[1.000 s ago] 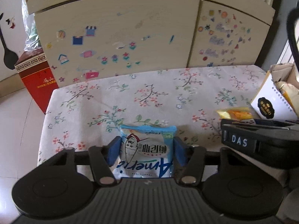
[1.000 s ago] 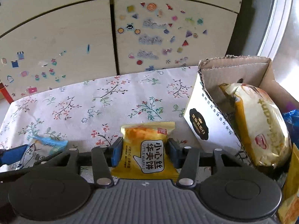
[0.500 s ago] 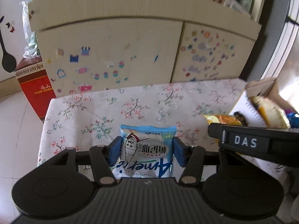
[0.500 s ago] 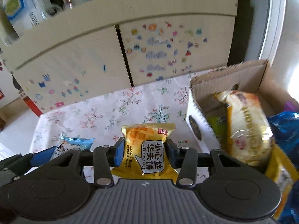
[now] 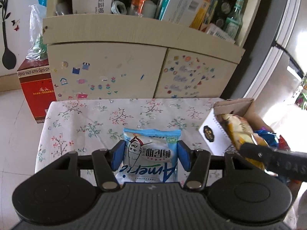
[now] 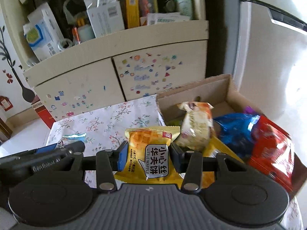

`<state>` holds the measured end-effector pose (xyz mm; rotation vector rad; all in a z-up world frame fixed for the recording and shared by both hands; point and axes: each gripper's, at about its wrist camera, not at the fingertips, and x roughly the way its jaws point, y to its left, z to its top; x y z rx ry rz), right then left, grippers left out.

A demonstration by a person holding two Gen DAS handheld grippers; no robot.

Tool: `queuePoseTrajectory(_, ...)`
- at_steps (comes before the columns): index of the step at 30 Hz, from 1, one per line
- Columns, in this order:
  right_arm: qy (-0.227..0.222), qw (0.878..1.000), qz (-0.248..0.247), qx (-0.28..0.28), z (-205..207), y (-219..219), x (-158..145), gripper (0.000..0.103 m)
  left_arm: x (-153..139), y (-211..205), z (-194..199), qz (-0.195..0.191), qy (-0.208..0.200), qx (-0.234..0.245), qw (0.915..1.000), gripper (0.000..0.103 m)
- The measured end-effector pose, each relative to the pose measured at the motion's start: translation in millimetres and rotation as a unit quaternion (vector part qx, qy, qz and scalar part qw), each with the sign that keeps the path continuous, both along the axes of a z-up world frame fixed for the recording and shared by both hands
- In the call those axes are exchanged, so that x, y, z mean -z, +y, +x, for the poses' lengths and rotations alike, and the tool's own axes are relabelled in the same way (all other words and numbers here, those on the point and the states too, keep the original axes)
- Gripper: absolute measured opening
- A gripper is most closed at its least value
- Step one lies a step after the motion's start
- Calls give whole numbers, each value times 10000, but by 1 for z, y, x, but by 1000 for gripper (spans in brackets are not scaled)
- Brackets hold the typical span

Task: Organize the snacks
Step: 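Lift both held packets and carry them over the cardboard box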

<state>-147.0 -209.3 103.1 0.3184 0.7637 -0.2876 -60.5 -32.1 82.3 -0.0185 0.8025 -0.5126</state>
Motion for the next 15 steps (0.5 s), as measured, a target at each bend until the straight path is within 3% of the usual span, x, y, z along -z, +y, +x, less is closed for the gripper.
queuePoseTrajectory(15,-212,9996,115,108,-22,-12,-12,53,-9,-8,-22,68,-65,161,9998,57)
